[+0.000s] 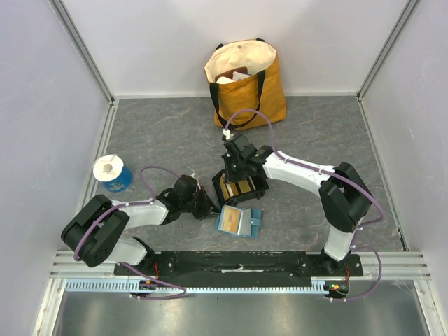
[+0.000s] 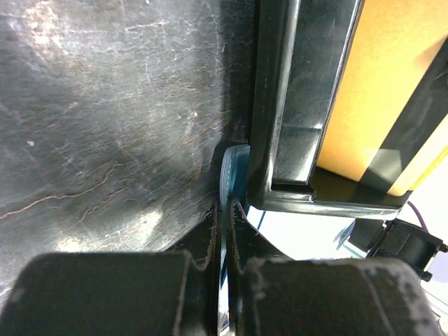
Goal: Put the credit cards into the card holder
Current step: Pick up the credit card from the storage box, then turn over the card slot in the card holder.
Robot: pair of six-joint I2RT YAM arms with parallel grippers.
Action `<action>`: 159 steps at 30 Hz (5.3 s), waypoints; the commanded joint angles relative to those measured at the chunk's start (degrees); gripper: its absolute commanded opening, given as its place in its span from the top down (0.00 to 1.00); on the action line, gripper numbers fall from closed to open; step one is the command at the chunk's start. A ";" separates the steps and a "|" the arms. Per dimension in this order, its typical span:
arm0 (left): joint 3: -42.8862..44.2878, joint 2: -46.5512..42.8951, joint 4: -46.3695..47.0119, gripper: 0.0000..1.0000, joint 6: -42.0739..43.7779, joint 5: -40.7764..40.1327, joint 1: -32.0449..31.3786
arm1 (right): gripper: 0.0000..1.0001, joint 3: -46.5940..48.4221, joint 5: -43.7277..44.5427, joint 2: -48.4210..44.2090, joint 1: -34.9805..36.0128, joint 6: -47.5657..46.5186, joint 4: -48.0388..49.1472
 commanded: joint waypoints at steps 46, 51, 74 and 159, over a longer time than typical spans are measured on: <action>-2.22 -5.28 0.93 0.98 0.97 -2.62 0.67 | 0.52 1.22 -3.48 3.33 5.61 2.78 6.05; -2.22 -5.19 0.93 0.98 0.88 -2.62 0.67 | 0.58 0.69 -4.97 2.62 5.00 3.13 6.75; -2.05 -5.02 0.75 0.98 0.97 -2.53 0.67 | 0.77 -0.54 -7.61 2.00 4.20 3.39 7.54; -12.86 -39.47 -18.76 0.98 -13.00 -10.62 -3.90 | 1.00 -23.48 38.88 -28.06 31.27 35.99 6.93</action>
